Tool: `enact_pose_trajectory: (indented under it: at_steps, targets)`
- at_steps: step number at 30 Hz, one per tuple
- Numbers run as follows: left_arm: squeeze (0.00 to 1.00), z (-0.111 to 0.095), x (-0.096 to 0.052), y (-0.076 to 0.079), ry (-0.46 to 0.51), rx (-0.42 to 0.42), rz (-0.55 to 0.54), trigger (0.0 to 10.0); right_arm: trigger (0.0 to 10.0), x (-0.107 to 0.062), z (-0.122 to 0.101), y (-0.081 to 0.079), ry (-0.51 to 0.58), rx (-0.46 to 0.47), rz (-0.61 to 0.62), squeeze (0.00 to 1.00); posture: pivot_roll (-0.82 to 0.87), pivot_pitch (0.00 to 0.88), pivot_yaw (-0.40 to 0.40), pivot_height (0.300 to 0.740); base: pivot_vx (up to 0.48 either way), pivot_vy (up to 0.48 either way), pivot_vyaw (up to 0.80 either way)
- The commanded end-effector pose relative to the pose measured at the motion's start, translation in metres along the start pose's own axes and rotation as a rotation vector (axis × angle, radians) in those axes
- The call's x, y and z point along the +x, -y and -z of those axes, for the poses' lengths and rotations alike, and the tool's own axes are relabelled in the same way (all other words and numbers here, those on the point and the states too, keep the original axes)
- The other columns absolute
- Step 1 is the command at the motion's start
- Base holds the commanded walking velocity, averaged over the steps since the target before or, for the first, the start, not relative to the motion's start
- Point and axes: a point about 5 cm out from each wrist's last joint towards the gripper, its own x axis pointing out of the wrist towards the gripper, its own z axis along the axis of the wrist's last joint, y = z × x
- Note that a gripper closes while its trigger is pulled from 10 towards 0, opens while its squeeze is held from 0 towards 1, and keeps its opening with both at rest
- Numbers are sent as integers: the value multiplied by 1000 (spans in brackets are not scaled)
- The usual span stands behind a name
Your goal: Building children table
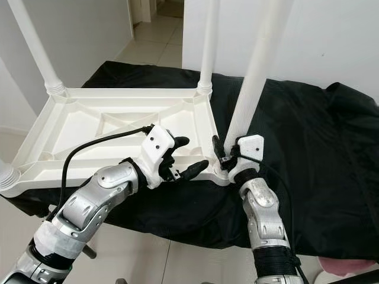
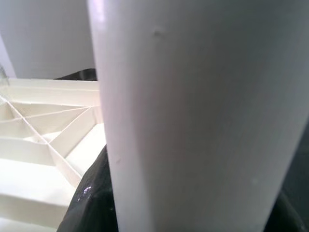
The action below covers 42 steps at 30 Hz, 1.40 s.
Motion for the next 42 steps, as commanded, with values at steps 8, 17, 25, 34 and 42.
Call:
enact_pose_trajectory:
  at_steps: [8,17,25,34,42]
  targets:
    - [0,-4,1,-1,4,21,34,10000,10000,-7,34,1,-184,22,14,0,-51,0,1,740,0,0,0]
    - [0,-5,0,-2,5,23,24,10000,10000,-10,24,-14,-106,33,107,0,-48,0,-5,740,0,0,0]
    - [0,-5,0,-4,8,23,14,10000,10000,-2,21,-32,-122,71,388,0,-46,0,-9,740,0,0,0]
    - [0,-6,1,-4,14,21,5,10000,10000,4,12,-51,-74,27,368,0,-44,0,-20,740,0,0,0]
    - [0,-6,1,-5,16,19,-4,10000,10000,-2,7,-47,-27,31,336,0,-43,0,-21,740,0,0,0]
